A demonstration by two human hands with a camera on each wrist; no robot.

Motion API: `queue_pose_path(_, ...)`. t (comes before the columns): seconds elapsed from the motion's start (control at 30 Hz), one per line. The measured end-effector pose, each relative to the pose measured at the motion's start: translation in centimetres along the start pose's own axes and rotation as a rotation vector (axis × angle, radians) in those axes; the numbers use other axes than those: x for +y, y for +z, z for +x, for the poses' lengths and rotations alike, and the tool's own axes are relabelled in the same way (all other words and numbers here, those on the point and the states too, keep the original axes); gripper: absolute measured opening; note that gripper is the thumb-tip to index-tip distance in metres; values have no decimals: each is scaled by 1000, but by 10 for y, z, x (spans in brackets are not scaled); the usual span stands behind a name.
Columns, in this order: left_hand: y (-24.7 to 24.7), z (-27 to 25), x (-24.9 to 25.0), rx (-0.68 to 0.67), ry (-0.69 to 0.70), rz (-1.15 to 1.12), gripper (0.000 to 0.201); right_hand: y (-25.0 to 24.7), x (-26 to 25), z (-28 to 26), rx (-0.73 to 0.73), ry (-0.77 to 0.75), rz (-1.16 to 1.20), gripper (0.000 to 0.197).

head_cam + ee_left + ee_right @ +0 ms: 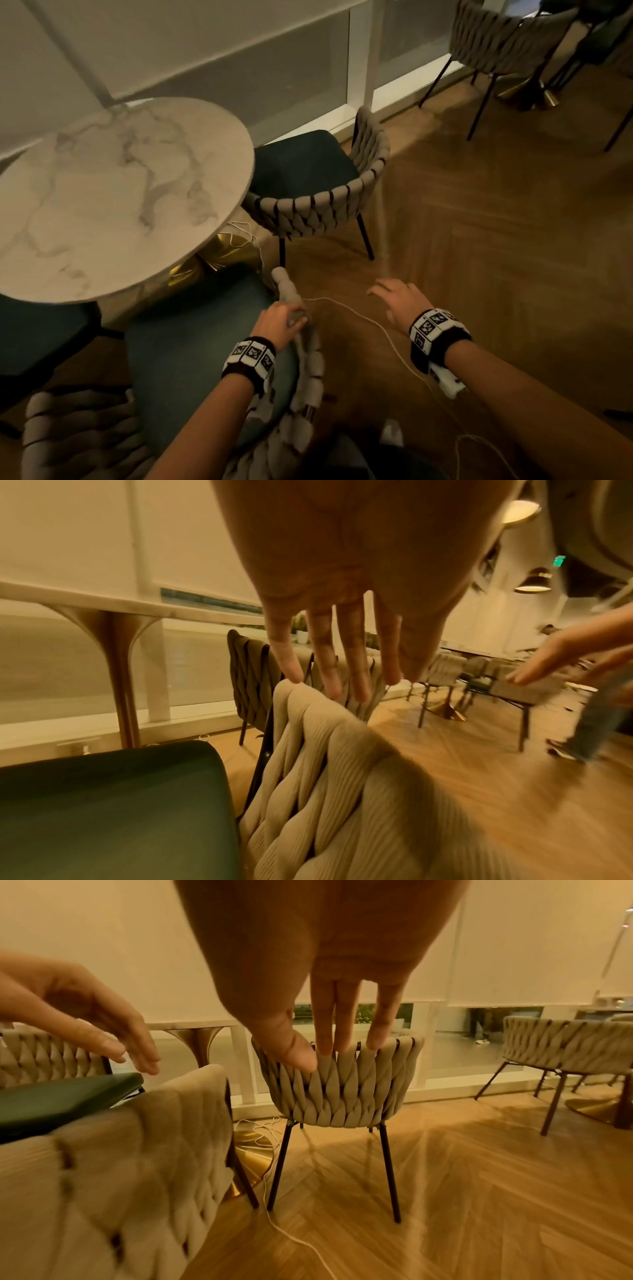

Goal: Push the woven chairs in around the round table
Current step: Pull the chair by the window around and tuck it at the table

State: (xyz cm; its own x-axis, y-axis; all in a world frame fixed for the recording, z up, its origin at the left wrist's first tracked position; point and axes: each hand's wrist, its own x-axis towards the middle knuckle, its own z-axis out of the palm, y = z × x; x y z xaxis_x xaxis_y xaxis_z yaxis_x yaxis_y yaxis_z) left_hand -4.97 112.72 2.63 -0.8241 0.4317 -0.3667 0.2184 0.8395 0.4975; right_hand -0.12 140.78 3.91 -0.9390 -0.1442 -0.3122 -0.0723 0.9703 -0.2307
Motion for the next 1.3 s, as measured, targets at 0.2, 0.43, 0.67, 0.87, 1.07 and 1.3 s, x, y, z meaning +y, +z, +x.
queue_pose_path(0.2, -16, 79, 36, 79, -135, -150, 24, -37, 57, 75, 9, -106, 13, 61)
queue_pose_path(0.43, -46, 175, 20, 159, -256, -192, 36, -61, 89, 192, 4, -196, -21, 62)
queue_pose_path(0.67, -108, 265, -23, 287, -446, 78, 52, -85, 92, 317, 18, -181, -33, 68)
queue_pose_path(0.87, -135, 323, -56, 48, -404, 231, 70, -66, 86, 374, -73, -198, -124, 65)
queue_pose_path(1.07, -127, 335, -74, -5, -424, 272, 61, -54, 85, 386, -40, -122, -49, 60)
queue_pose_path(1.3, -88, 343, -22, 164, -546, 243, 48, -67, 135, 398, -56, -201, -104, 59)
